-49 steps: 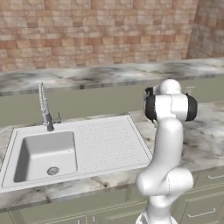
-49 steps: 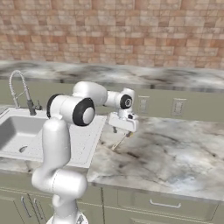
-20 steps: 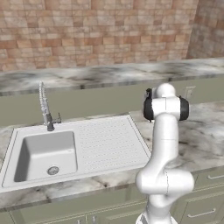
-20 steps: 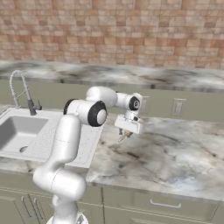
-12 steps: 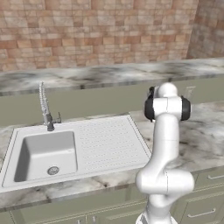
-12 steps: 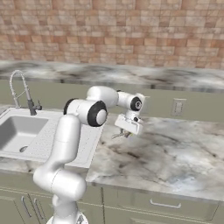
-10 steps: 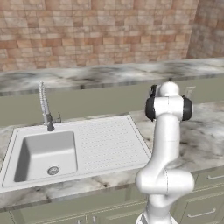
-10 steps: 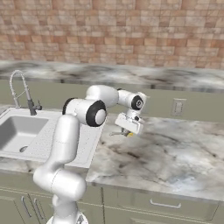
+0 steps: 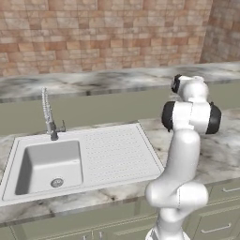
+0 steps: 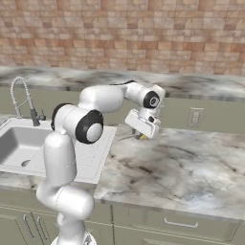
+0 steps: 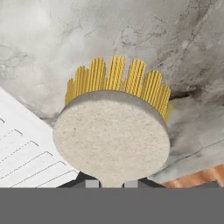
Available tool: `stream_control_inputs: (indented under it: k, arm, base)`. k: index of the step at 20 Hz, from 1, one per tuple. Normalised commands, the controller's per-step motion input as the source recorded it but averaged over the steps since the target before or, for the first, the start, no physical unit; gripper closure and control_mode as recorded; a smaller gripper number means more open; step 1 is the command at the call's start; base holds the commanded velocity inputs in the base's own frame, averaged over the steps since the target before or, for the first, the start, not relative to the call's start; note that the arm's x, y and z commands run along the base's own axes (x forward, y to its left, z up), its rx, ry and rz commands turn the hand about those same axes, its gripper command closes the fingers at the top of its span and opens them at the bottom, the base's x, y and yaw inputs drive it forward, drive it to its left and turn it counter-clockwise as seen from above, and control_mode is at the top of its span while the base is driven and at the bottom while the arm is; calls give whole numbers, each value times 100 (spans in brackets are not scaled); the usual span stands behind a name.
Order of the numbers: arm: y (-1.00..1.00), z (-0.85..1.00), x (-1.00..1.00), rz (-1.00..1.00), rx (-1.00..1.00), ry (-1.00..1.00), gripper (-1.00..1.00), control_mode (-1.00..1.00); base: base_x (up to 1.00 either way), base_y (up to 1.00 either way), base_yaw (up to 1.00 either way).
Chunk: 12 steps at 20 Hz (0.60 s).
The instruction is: Grab the spray bottle from the cabinet, then place it next to the cutting board for sanitizing. Then grab the dish brush from the countertop next to the sink and place it next to the cutting board.
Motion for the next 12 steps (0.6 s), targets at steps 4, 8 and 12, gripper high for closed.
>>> stream_control_inputs:
  k: [4,8,12]
  arm:
    - [0,100,-58,0,0,-37,100,-100]
    - [0,90,-69,0,0,-50,100,-100]
    - [15,69,-74,0,-1,-67,100,-100]
  base:
    - [0,0,0]
    - [0,0,0]
    - [0,0,0]
